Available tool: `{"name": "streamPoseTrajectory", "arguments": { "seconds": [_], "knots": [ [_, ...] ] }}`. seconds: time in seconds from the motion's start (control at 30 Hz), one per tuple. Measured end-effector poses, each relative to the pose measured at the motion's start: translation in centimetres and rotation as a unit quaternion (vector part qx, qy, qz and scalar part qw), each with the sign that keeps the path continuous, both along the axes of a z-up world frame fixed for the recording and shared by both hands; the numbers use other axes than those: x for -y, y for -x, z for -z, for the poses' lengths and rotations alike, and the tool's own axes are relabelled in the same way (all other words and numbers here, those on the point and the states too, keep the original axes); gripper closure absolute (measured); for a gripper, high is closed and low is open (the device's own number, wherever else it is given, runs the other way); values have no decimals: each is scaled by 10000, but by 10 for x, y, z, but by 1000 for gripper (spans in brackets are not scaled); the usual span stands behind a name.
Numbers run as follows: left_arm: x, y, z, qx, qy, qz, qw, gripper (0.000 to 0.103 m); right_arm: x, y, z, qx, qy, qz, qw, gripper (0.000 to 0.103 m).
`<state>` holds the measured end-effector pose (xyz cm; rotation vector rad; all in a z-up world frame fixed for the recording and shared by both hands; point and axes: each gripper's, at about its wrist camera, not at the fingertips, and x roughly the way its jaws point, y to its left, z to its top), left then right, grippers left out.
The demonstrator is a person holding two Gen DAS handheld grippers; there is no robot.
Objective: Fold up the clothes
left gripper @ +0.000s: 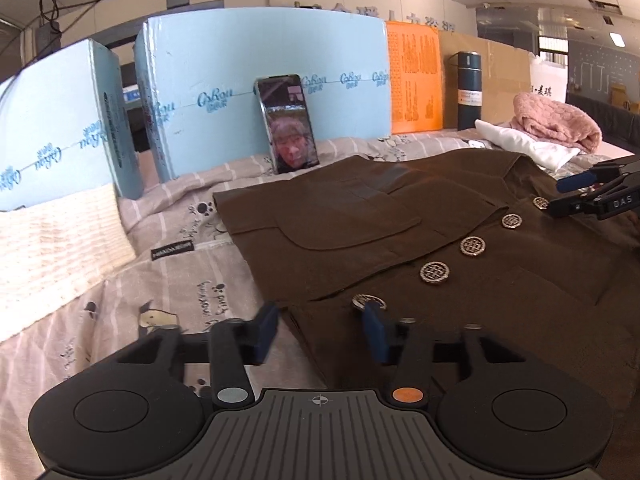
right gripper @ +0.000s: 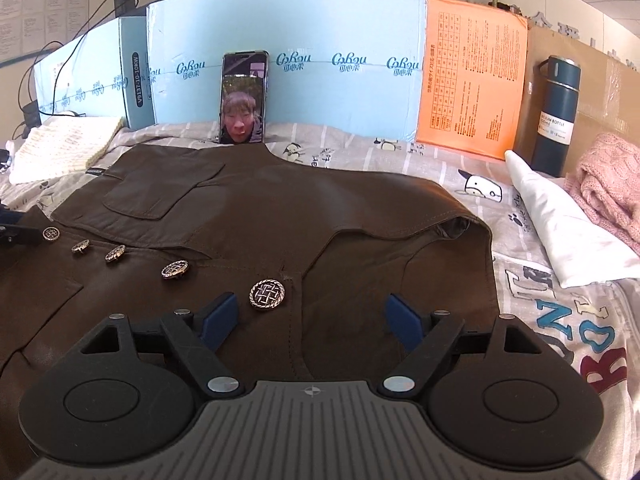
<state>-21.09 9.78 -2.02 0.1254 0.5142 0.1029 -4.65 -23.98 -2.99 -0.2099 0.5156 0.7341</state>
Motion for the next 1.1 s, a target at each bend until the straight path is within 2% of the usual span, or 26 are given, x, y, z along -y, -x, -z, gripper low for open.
{"name": "streamPoseTrajectory", "arguments": {
  "seconds": [0.03,0.13,0.2,0.27,0.33,0.43,0.5,0.6,0.7,0.8,0.9,1.1],
  "knots": [
    [0,6,-3,150,-120,-113,9998,7,3,4,-3,136,-65,-57,9999,23],
    [-6,23,-14,421,23,40,9991,7,17,21,-10,645,-321,-334,9968,16],
    [-4,37,-21,588,162,352,9975,7,27,30,-12,898,-424,-478,9939,10],
    [7,49,-22,597,213,866,9942,4,37,40,-14,1031,-450,-620,9917,5],
    [20,60,-21,565,244,1425,9879,0,47,51,-15,1105,-421,-785,9899,4],
    [40,76,-21,513,289,2255,9725,0,55,69,-12,1178,-68,-1159,9862,3],
    [52,82,-17,442,288,2599,9642,0,57,81,-7,1190,236,-1381,9830,3],
    [61,87,-11,393,351,2760,9597,0,62,95,-5,1130,329,-1630,9796,3],
    [65,91,-6,347,415,2746,9600,0,66,113,-8,1157,322,-2033,9717,3],
    [63,92,-1,334,589,2672,9613,0,61,127,0,1129,717,-2309,9637,3],
    [63,90,3,276,778,2661,9604,0,49,133,13,1167,1063,-2307,9601,3],
    [76,91,9,43,749,2913,9537,0,37,134,14,1358,829,-2444,9565,3]
  ]
}}
